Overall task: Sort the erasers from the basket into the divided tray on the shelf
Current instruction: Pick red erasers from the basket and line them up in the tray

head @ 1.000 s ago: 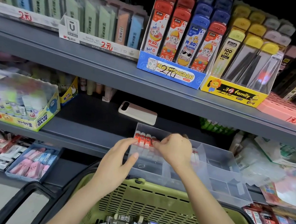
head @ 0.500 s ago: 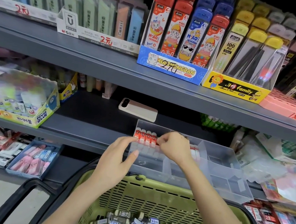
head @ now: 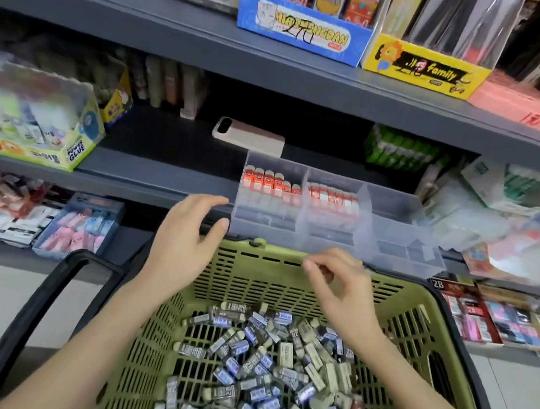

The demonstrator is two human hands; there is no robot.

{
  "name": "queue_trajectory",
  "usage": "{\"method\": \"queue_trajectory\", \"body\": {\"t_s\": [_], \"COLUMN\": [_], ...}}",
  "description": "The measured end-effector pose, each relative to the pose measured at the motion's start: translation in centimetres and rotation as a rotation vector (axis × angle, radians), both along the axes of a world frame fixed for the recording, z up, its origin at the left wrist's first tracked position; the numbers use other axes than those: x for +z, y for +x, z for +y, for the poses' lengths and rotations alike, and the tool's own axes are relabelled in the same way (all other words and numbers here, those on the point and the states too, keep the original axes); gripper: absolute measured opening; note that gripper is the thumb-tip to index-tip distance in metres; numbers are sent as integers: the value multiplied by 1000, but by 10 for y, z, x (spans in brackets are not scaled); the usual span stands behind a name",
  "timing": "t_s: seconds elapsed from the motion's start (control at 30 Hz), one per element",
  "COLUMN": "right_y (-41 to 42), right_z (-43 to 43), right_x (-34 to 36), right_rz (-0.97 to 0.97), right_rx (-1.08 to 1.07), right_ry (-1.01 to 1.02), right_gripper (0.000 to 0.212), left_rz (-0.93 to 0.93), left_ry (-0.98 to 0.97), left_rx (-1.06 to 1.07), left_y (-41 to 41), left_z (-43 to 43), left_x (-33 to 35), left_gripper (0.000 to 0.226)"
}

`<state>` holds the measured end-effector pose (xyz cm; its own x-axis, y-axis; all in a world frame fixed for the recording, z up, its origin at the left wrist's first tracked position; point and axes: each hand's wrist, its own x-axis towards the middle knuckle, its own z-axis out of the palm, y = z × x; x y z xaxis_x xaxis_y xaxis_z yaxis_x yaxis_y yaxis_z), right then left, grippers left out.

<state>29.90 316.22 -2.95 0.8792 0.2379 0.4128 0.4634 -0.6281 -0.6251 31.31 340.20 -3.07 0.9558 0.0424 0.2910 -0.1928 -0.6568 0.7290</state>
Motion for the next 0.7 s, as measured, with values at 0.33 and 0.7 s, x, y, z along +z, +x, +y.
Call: {"method": "queue_trajectory", "body": {"t_s": [0.33,0.7], "right_y": [-63,-109], "right_z": [-83,-93], "right_x": [-124,-130], "right_rz": [933,1222], "right_rx": [-421,-208], "right_ry": [-562,-945], "right_gripper": [36,25], "left_rz": [-6,88], "left_ry": [2,111], "left_rx": [-32,-165], "left_y": [-64,-77], "left_z": [-1,-11], "left_x": [-12,-17], "left_gripper": [17,19]}}
